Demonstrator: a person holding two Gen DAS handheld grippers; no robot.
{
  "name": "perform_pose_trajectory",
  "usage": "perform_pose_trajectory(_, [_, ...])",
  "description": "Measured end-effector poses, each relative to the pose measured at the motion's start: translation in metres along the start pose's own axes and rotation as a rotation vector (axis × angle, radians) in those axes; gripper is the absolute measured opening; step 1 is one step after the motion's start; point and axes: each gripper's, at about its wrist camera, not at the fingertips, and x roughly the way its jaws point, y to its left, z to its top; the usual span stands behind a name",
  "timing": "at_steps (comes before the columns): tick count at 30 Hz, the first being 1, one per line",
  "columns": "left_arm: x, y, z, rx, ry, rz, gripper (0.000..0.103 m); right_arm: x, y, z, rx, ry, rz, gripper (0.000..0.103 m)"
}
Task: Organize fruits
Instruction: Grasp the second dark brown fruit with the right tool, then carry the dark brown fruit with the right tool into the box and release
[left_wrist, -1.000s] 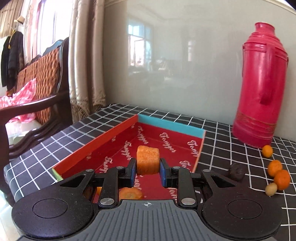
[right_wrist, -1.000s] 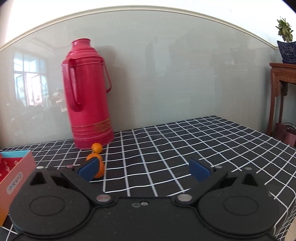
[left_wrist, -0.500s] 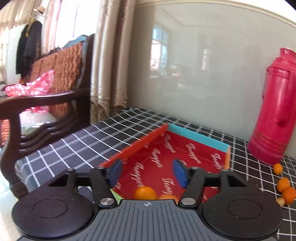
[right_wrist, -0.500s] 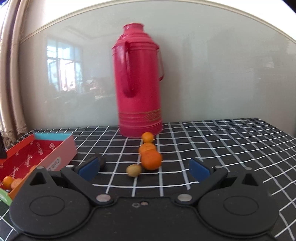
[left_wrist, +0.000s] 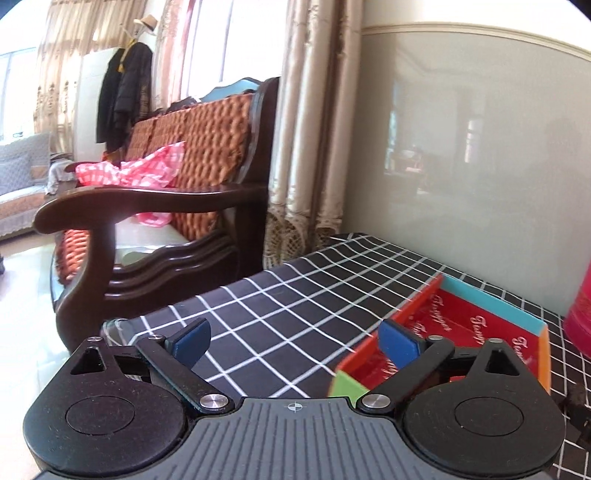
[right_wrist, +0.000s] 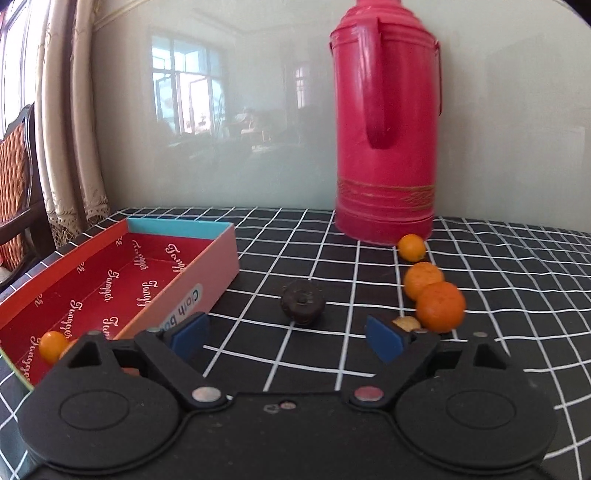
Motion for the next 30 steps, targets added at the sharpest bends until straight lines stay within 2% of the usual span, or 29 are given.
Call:
perform_pose_trajectory(7, [0.010, 0.030, 0.002, -0.068, 0.009, 0.063, 0.100, 0.047, -0.004, 0.011, 0.006, 0.085, -0.051, 0.074])
perform_pose_trajectory(11, [0.014, 0.035, 0.001, -0.070, 0.017, 0.074, 0.100, 0.068, -0.011, 0.014, 0.036, 0.127, -0.052, 0.064])
perform_pose_trajectory(13, [0.015, 0.035, 0.000, -0.062, 0.016, 0.073, 0.100, 0.071, -0.012, 0.013, 0.031, 0.122, -0.054, 0.061])
perform_pose_trajectory(16, [0.015, 0.033, 0.000, -0.044, 0.015, 0.073, 0.101, 0.071, -0.012, 0.013, 0.022, 0.114, -0.057, 0.048])
perform_pose_trajectory(17, [0.016, 0.033, -0.001, -0.042, 0.016, 0.073, 0.101, 0.070, -0.013, 0.012, 0.026, 0.109, -0.042, 0.035])
perform_pose_trajectory(18, [0.015, 0.033, -0.001, -0.043, 0.018, 0.073, 0.101, 0.069, -0.015, 0.013, 0.029, 0.105, -0.029, 0.030])
perform_pose_trajectory(24, [0.015, 0.031, -0.001, -0.043, 0.020, 0.073, 0.101, 0.060, -0.017, 0.012, 0.061, 0.075, 0.013, 0.029])
perform_pose_trajectory(30, [0.014, 0.034, 0.000, -0.054, 0.022, 0.074, 0.101, 0.015, 0.001, 0.024, 0.047, -0.071, 0.181, 0.029])
